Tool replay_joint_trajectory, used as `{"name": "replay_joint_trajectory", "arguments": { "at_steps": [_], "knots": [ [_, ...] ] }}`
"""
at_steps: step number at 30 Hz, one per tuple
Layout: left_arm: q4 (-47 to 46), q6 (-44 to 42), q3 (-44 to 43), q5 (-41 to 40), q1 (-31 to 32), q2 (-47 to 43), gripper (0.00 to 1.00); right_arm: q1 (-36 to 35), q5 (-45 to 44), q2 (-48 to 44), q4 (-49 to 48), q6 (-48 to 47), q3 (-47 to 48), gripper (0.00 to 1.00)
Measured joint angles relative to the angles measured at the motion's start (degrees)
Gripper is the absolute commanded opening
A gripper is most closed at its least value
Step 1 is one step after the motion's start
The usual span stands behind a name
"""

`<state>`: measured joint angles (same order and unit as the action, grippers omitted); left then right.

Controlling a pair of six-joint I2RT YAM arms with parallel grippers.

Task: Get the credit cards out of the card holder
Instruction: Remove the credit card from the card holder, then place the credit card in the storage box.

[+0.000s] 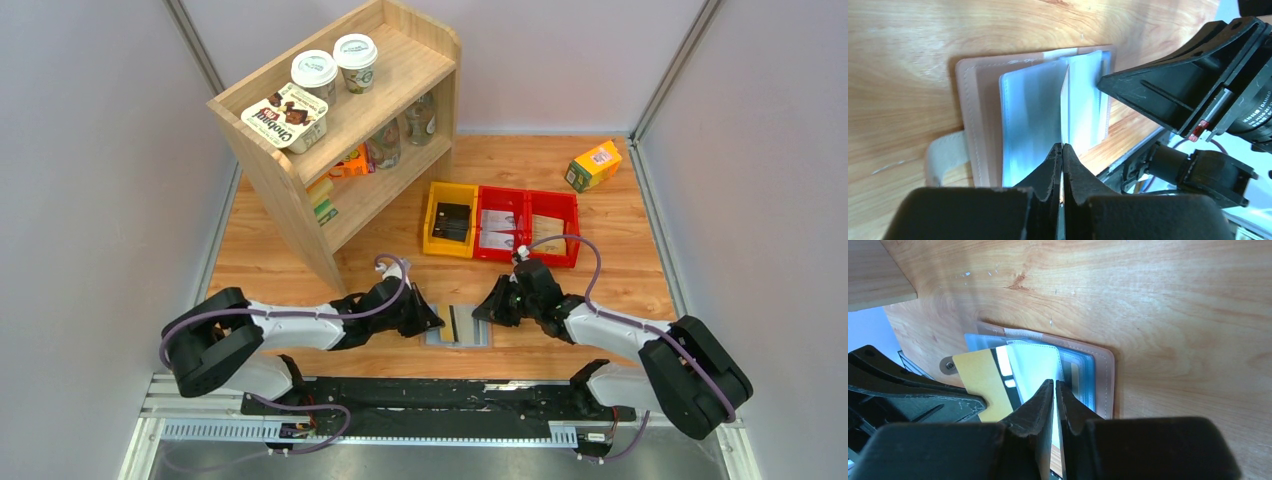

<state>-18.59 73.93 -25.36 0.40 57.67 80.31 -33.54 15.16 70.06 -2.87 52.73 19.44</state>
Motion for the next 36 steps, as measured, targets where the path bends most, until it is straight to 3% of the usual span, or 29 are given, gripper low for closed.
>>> {"name": "replay_joint_trajectory", "arguments": {
  "at_steps": [4, 9, 13, 18, 27, 36],
  "knots": [
    [8.46, -2.47, -1.4, -2.8, 0.0, -4.28, 0.0, 0.0, -0.13, -0.76, 0.46, -0.07, 0.0, 0.19],
    [18.43, -9.22, -5.2, -6.91, 0.11, -8.52, 0.0, 0.09, -0.81, -4.52, 5.68, -1.31, 0.72, 0.37],
    [23.61, -18.51, -9.46, -11.54, 2.73, -11.1, 0.0, 0.11, -1.84, -10.08, 12.61, -2.84, 4.44, 0.53],
    [26.75, -32.79, -17.07, -19.41, 9.97, -11.69, 0.0, 0.11, -3.15, -21.09, 18.05, -2.38, 10.29, 0.65],
    [26.51, -56.74, -25.05, -32.96, 20.31, -5.66, 0.0, 0.11, -2.97, -29.83, 23.65, 2.34, 13.51, 0.66],
    [25.9, -71.14, -30.18, -39.93, 24.04, 2.49, 0.0, 0.11, -1.62, -30.73, 24.39, 6.45, 13.49, 0.63]
  ]
}}
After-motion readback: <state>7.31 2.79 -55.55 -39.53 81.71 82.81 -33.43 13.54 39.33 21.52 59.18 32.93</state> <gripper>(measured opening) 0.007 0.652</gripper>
